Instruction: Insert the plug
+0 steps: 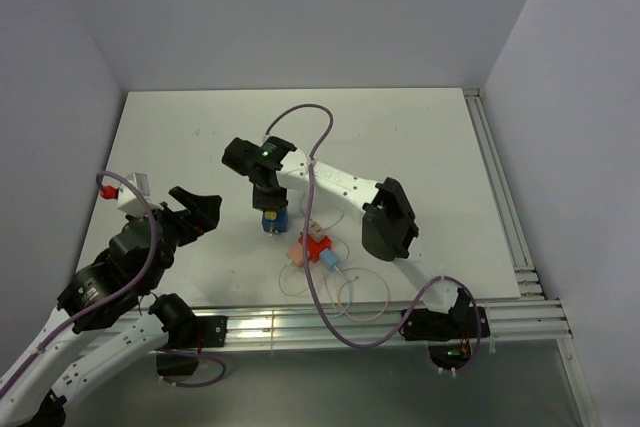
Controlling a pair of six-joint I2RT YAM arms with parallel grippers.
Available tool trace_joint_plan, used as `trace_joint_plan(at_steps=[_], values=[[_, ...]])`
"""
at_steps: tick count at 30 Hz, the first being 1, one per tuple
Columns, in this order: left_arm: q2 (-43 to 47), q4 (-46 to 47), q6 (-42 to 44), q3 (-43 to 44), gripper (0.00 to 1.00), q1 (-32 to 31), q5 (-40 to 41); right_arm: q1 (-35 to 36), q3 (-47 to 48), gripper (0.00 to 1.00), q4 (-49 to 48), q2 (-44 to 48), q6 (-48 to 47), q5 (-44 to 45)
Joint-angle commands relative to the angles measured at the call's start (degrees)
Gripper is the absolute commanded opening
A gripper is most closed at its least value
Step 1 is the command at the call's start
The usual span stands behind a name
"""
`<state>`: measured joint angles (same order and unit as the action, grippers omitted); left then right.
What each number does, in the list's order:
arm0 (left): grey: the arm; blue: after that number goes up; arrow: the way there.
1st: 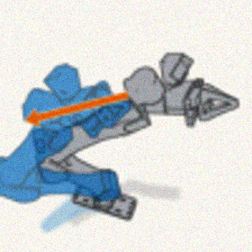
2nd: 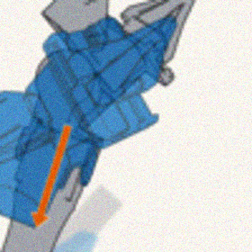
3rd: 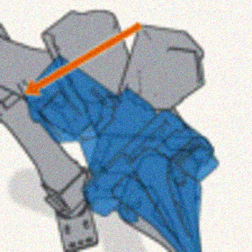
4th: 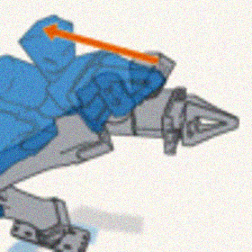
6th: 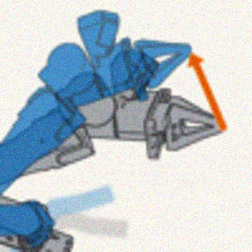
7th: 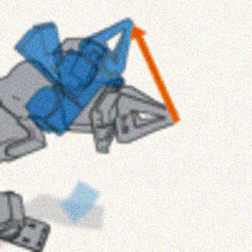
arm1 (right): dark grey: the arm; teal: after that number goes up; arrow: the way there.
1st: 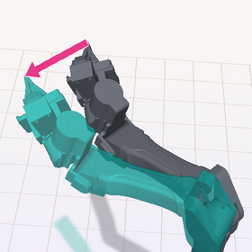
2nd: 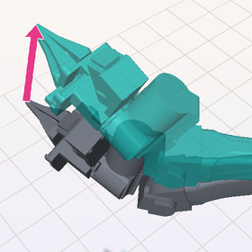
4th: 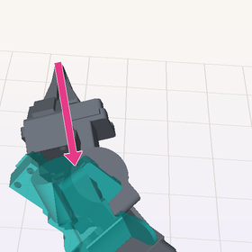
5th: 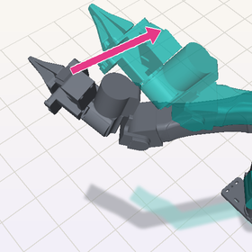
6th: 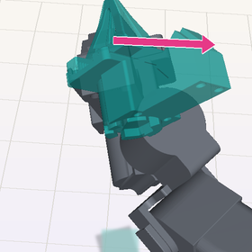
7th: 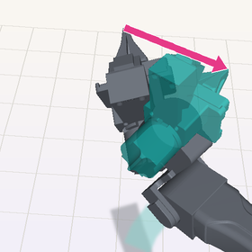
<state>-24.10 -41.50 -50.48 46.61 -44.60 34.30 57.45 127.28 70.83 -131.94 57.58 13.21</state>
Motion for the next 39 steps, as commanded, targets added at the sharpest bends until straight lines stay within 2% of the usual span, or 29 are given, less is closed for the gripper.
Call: trace_joint_plan(at_steps=[1, 9, 11, 14, 15, 16, 17, 20, 21, 23, 26, 28, 29, 31, 32, 33, 34, 35, 36, 37, 38, 39], values=[[0.8, 0.27, 0.21, 0.06, 1.0, 0.21, -0.55, 1.08, -4.32, 0.0, 2.92, -8.41, -0.45, 0.41], [0.45, 0.36, -0.32, 0.06, 1.0, 0.21, -1.87, 1.35, 1.74, 0.0, 4.67, -17.82, -4.23, -2.31], [0.37, 0.28, -0.41, -0.03, 1.0, 0.21, -1.79, 1.35, 0.69, 0.0, 3.36, -17.57, -4.41, -2.32], [0.28, -0.34, -0.94, 0.06, 1.0, 0.21, -1.09, 1.09, -3.08, 0.01, -1.03, -10.31, -4.85, 1.1], [0.02, -0.6, -1.2, 0.15, 0.99, 0.13, -0.99, 1.0, -5.62, 0.14, -2.96, -8.01, -5.28, 1.9], [-0.16, -0.69, -1.38, 0.58, 0.99, 0.21, -1.08, 0.65, -6.69, 0.19, -6.98, -5.72, -6.51, 2.51], [-0.42, -0.95, -1.55, 0.85, 0.99, 0.13, -1.08, 0.38, -7.22, 0.4, -8.58, -1.61, -6.95, 3.74], [-1.13, -2.27, -2.87, 1.9, 1.0, 0.13, -1.08, -0.93, -4.6, 0.67, -12.64, 3.51, -10.73, 4.19], [-1.48, -2.45, -3.22, 1.99, 1.0, 0.21, -1.08, -1.11, -1.37, 0.81, -12.99, 4.31, -11.69, 5.49], [-1.74, -3.15, -3.92, 2.08, 0.99, 0.21, -1.17, -1.11, 1.11, 0.93, -14.05, 7.38, -14.68, 6.38], [-2.62, -5.95, -5.24, 3.57, 0.99, 0.21, 0.5, -1.11, 0.26, 0.96, -15.63, 14.48, -16.27, 8.31], [-2.97, -6.93, -6.29, 4.19, 1.0, 0.21, 0.85, -1.03, -6.32, 0.98, -16.33, 19.76, -16.19, 11.9], [-2.8, -6.67, -6.47, 3.76, 0.99, 0.13, 0.16, -1.03, -9.83, 1.0, -16.86, 26.23, -16.1, 13.14], [-2.19, -5.88, -7.52, 2.62, 1.0, 0.21, -1.77, -1.02, -23.17, 1.0, -18.96, 33.38, -15.14, 14.91], [-1.92, -4.92, -7.88, 0.78, 0.99, 0.21, -4.83, -1.03, -28.44, 1.0, -20.71, 41.07, -15.22, 14.48], [-1.57, -2.21, -7.18, -0.37, 0.99, 0.13, -6.86, -0.94, -39.89, 1.0, -22.99, 45.24, -15.13, 14.04], [-1.22, -0.62, -7.09, -1.51, 0.99, 0.21, -9.41, -0.68, -45.66, 1.0, -27.1, 49.28, -14.61, 12.9], [-0.95, 0.79, -7.09, -4.05, 0.99, 0.21, -13.96, -0.59, -51.2, 1.0, -29.32, 57.41, -14.17, 10.89], [0.01, 4.8, -6.48, -5.46, 1.0, 0.21, -16.96, -0.24, -62.22, 1.0, -34.39, 61.93, -13.38, 10.43], [0.89, 7.19, -6.21, -8.61, 0.99, 0.21, -19.95, 0.98, -67.99, 1.0, -37.66, 66.76, -12.85, 10.08], [2.2, 9.57, -6.21, -10.38, 0.99, 0.21, -26.16, 1.69, -73.7, 1.0, -41.43, 76.91, -12.41, 6.34], [5.43, 12.98, -5.78, -12.4, 1.0, 0.21, -29.35, 2.13, -84.55, 1.0, -46.0, 82.49, -13.62, 3.6]])
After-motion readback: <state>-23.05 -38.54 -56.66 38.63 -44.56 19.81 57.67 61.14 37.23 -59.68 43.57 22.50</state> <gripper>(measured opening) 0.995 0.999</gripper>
